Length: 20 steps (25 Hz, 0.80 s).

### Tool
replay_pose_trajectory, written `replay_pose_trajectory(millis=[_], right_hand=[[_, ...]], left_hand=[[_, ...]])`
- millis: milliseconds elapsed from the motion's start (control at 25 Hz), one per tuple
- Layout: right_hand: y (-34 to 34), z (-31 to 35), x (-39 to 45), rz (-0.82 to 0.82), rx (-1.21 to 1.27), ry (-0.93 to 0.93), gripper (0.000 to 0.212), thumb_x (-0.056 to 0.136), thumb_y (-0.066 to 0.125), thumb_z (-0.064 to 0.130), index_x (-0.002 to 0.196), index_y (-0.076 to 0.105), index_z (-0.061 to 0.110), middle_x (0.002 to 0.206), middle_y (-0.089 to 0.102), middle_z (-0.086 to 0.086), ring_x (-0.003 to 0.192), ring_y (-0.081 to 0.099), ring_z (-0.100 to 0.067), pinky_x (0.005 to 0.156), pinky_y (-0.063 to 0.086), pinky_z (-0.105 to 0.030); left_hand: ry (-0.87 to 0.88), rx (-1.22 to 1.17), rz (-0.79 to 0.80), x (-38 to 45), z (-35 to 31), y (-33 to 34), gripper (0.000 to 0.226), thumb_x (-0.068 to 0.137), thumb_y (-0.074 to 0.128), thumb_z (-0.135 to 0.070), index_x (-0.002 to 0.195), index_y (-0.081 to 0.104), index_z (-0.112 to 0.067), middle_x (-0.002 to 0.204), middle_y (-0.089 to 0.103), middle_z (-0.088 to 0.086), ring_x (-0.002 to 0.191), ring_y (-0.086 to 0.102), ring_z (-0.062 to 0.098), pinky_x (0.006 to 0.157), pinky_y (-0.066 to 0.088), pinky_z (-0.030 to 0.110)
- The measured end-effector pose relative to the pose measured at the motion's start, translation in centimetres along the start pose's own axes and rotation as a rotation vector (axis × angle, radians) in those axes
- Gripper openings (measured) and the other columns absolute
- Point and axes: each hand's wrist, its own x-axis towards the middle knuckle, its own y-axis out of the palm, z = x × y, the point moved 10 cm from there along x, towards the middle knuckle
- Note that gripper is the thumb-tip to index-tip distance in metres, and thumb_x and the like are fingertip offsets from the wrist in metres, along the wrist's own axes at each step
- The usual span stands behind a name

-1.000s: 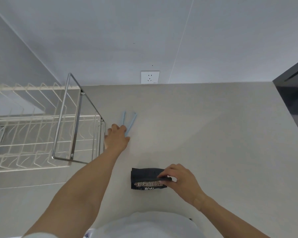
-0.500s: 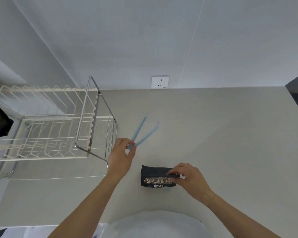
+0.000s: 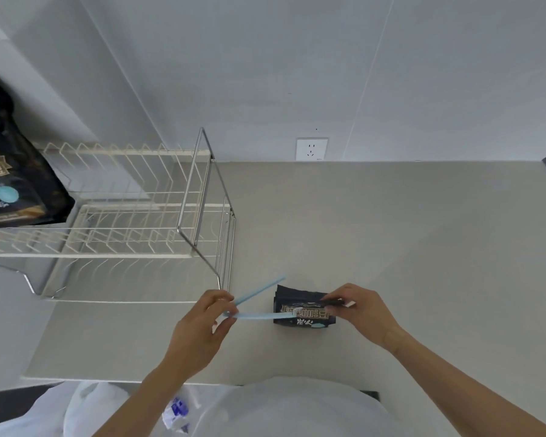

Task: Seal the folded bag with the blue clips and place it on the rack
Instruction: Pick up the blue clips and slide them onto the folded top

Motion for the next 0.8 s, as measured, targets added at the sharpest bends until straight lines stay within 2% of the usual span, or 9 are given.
replay_pose_trajectory(millis=[80, 240, 400, 600, 800], right_hand=[[-0.1, 0.1, -0.3, 0.001, 0.006, -0.007, 0.023, 0.079, 0.076, 0.015, 0.086, 0.076, 0.038, 0.092, 0.071, 0.01, 0.082, 0.062, 0.0, 0.078, 0.047, -0.022], [-0.4, 0.2, -0.9, -0.004, 0.006, -0.001, 0.02, 0.08, 0.075, 0.017, 0.089, 0.077, 0.036, 0.092, 0.072, 0.011, 0.082, 0.063, -0.002, 0.081, 0.049, -0.026], [-0.9, 0.0, -1.3, -0.026, -0.003, 0.029, 0.018, 0.081, 0.074, 0.024, 0.089, 0.075, 0.04, 0.093, 0.073, 0.014, 0.084, 0.064, -0.008, 0.081, 0.05, -0.028], [-0.9, 0.3, -1.6, -0.026, -0.055, 0.018, 0.017, 0.083, 0.072, 0.028, 0.09, 0.074, 0.043, 0.09, 0.072, 0.019, 0.081, 0.064, -0.002, 0.076, 0.048, -0.02], [-1.0, 0.6, -1.5, -0.04, -0.072, 0.023, 0.017, 0.084, 0.071, 0.026, 0.09, 0.073, 0.041, 0.09, 0.07, 0.02, 0.083, 0.064, -0.004, 0.075, 0.047, -0.019]], left_hand=[[0.011, 0.066, 0.039, 0.2, 0.3, 0.5, 0.015, 0.085, 0.07, -0.018, 0.093, 0.063, -0.027, 0.113, 0.059, -0.011, 0.085, 0.062, 0.005, 0.06, 0.059, 0.029], [0.091, 0.144, 0.075, 2.1, -1.4, 2.1, 0.012, 0.086, 0.068, -0.02, 0.093, 0.061, -0.027, 0.112, 0.061, -0.01, 0.088, 0.062, 0.009, 0.057, 0.056, 0.027], [0.154, 0.115, 0.114, 3.5, -2.9, 3.8, 0.013, 0.085, 0.07, -0.021, 0.093, 0.062, -0.028, 0.108, 0.061, -0.008, 0.084, 0.062, 0.011, 0.057, 0.056, 0.028], [0.089, -0.026, 0.122, 4.5, -3.1, 4.9, 0.019, 0.084, 0.071, -0.018, 0.093, 0.058, -0.03, 0.102, 0.06, -0.012, 0.074, 0.059, 0.009, 0.063, 0.057, 0.032], [-0.068, -0.165, 0.156, 4.8, -2.6, 6.4, 0.031, 0.082, 0.074, -0.02, 0.099, 0.053, -0.036, 0.101, 0.065, -0.015, 0.087, 0.063, 0.005, 0.073, 0.058, 0.031]])
